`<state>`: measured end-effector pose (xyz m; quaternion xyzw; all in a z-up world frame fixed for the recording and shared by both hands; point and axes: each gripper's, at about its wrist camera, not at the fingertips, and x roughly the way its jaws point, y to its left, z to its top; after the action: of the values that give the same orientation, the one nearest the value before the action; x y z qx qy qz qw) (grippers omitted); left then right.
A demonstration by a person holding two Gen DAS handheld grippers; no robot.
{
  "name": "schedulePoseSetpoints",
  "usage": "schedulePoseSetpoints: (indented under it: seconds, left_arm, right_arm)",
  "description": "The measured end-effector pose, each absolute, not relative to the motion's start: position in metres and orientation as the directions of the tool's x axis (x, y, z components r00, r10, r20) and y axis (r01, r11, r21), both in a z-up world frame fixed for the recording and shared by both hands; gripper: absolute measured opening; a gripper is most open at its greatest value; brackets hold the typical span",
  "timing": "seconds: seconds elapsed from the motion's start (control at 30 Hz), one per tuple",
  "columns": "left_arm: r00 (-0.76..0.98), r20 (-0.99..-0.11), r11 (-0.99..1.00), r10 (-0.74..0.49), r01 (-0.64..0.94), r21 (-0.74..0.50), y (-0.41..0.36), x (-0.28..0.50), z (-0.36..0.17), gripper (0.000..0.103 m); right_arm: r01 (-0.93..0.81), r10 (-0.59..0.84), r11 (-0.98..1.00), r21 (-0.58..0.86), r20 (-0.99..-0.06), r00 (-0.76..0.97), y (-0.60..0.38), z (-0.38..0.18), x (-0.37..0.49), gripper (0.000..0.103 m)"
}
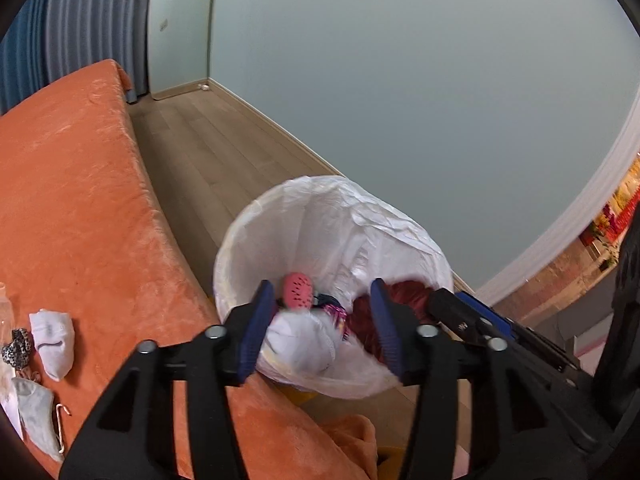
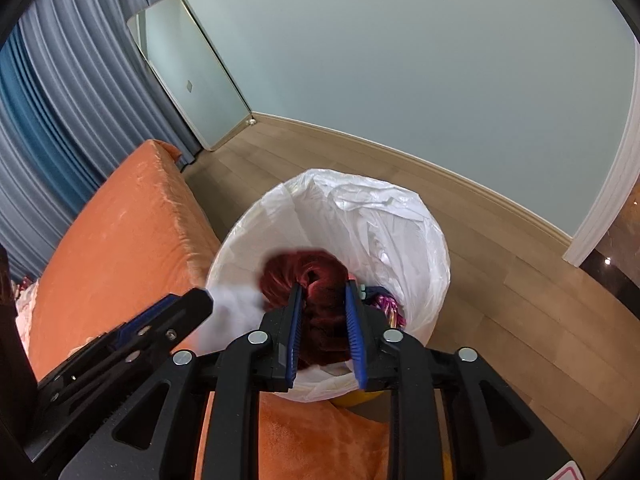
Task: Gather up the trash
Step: 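Open both tools over the bin to drop the sock and scrunchie, then move both tools back over the remaining items on the bed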
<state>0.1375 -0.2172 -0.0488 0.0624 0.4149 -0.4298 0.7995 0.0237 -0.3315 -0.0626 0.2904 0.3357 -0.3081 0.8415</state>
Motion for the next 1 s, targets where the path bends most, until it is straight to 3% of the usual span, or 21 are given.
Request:
schedulePoseSetpoints:
  seconds: [0.47,0.57,1.0]
  left_arm:
    - [0.420,-0.711,0.749,-0.564,0.623,-0.226,-0.146,0.151,-0.036,0.050]
    - [0.452,-0.707,0.780,-0.545,0.582,-0.229,-0.123,0.155,-0.031,0.050]
    - [0.584,-0.705,0.901,-0.401,0.391,-0.188,-0.013,0.163,-0.024,0.050]
  right_arm:
    - [0.650,-0.295,0.724,0.232,-0.748,0.595,-0.296,-0.055,0.047,0.029]
    - [0.620,-0.283,0.754,0.219,-0.743,0.606,-0.280,-0.050,0.054,0.036]
    - [0.444,-0.195,0.884,0.145,-0.749,0.633,-0.185,-0.035,0.096,0.040]
